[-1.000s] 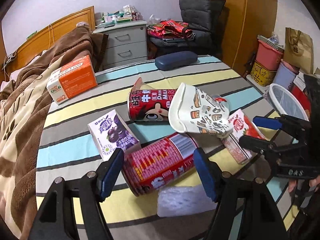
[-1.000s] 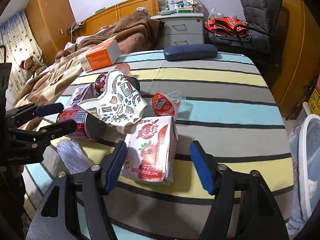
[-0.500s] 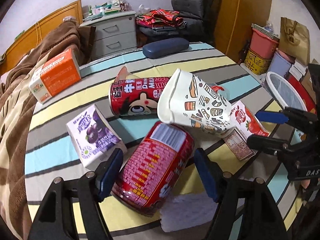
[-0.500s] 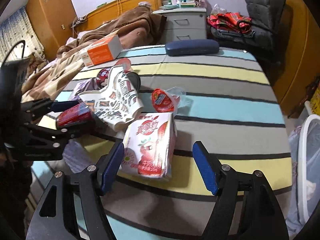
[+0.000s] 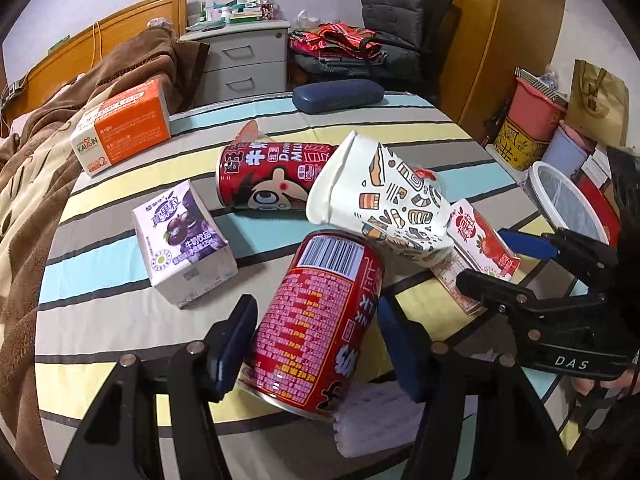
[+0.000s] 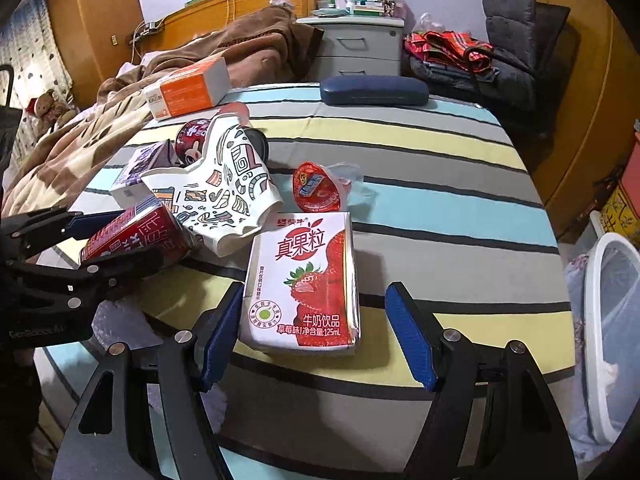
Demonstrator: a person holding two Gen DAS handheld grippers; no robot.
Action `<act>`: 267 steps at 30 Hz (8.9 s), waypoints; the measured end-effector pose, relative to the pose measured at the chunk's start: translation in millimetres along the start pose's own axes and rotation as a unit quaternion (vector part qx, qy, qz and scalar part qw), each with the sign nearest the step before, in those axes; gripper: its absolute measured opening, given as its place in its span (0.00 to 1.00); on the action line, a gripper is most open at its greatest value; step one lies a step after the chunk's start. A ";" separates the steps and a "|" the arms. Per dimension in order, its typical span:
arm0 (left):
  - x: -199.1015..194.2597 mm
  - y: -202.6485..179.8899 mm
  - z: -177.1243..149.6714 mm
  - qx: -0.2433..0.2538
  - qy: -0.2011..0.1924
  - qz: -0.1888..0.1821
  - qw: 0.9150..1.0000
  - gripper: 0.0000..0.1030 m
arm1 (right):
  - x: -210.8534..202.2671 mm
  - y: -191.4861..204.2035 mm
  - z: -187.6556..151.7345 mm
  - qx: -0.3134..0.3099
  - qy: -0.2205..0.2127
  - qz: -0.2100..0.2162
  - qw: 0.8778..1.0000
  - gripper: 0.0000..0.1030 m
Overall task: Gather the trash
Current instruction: 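Grasp the red can with left tool while right tool grasps the strawberry milk carton, then carry red can and strawberry carton over the wastebasket and open both tools, then move both tools back over the table toward the remaining trash, then grasp the purple grape milk carton with left tool while right tool grasps the patterned paper cup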
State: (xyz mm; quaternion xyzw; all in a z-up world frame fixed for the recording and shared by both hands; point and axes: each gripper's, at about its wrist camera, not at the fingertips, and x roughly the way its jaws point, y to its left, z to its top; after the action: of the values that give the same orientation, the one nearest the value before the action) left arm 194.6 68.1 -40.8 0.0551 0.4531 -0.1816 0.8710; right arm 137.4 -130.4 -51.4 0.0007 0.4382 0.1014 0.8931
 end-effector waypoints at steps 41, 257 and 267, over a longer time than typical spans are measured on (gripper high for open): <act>-5.8 -20.8 -14.8 -0.039 0.003 0.005 0.999 0.56 | -36.5 -39.4 -20.6 0.056 -0.046 0.010 0.997 0.55; 23.4 73.6 28.4 -0.130 -0.037 0.093 0.986 0.73 | 19.9 18.9 36.7 -0.087 -0.007 0.103 0.991 0.27; 30.3 77.1 25.1 -0.150 -0.029 0.096 0.984 0.66 | 17.9 13.3 34.6 -0.075 -0.014 0.102 0.992 0.26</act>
State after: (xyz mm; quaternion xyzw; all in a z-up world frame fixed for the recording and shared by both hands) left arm 258.0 125.0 -56.0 -0.0380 0.4419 -0.0289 0.8958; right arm 172.7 -111.1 -42.8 -0.0202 0.4148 0.2242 0.8816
